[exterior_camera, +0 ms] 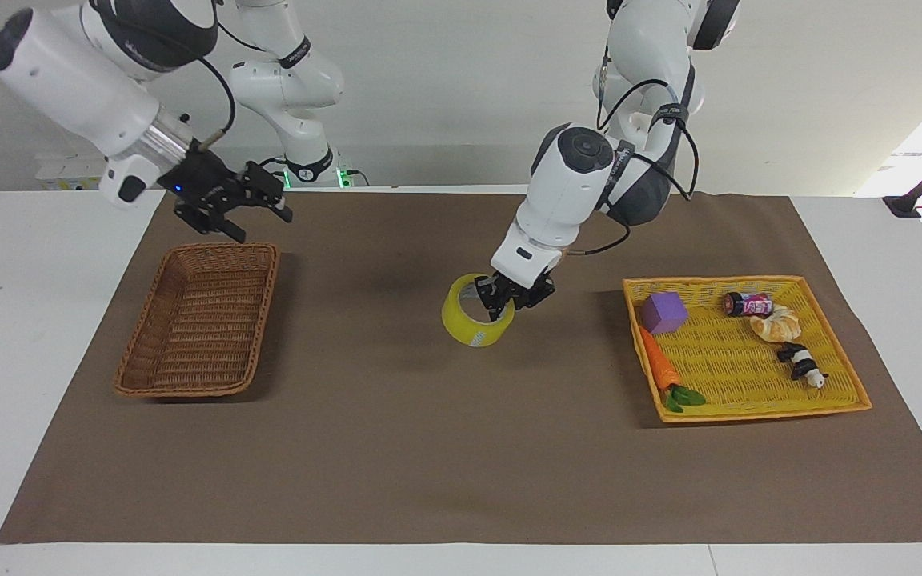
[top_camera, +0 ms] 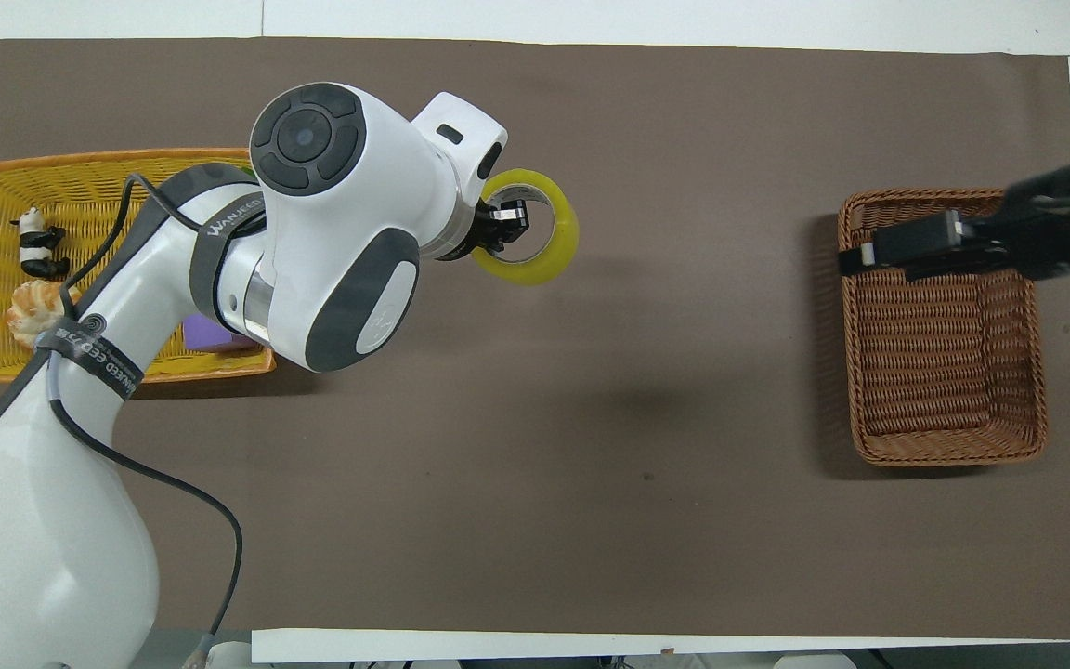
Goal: Move tape to another basket
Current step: 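Carry the tape toward the right gripper, which grasps the tape rim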
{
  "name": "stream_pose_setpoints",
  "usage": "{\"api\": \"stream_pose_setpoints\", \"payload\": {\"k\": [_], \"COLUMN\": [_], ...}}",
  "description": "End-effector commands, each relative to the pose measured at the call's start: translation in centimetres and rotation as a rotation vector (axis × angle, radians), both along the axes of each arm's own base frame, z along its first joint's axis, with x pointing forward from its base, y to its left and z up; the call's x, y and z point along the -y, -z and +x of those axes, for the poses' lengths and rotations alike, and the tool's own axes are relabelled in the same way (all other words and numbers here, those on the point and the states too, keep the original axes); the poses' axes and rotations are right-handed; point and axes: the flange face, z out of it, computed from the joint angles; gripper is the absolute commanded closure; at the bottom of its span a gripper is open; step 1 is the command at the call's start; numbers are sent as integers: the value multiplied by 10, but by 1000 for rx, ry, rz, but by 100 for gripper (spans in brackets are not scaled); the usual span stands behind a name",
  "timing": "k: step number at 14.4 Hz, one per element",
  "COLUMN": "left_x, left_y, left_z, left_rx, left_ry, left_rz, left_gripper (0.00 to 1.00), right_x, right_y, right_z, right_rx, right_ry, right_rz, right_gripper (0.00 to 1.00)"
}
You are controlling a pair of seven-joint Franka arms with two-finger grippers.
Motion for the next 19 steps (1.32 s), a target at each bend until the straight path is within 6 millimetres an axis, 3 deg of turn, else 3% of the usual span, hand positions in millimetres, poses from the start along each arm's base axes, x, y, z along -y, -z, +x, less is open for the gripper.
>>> {"api": "stream_pose_setpoints", "payload": {"k": [1, 4, 6, 11, 15, 19], "left_x": [-6, -5, 0, -1, -1, -1], "left_y": [-6, -5, -5, -4, -4, -4], "left_z": [-12, -15, -21, -24, -24, -24], "left_rx": [6, 0, 2, 1, 2, 2], "left_ry": [-14, -9, 3, 6, 7, 6], "left_rz": [-9, -4, -2, 2, 1, 1], "left_gripper": [100, 100, 100, 100, 100, 100], "right_x": [-51, -92, -102, -144, -140, -150], "right_y": [56, 102, 128, 148, 166, 168], "right_z": [35, 55, 60, 38, 21, 14], "right_rx": [-29, -90, -88, -120, -68, -60], "right_ry": [73, 195, 219, 277, 219, 186], "right_rz": [201, 422, 546, 622, 607, 605], "right_gripper": [1, 1, 1, 1, 1, 1]}}
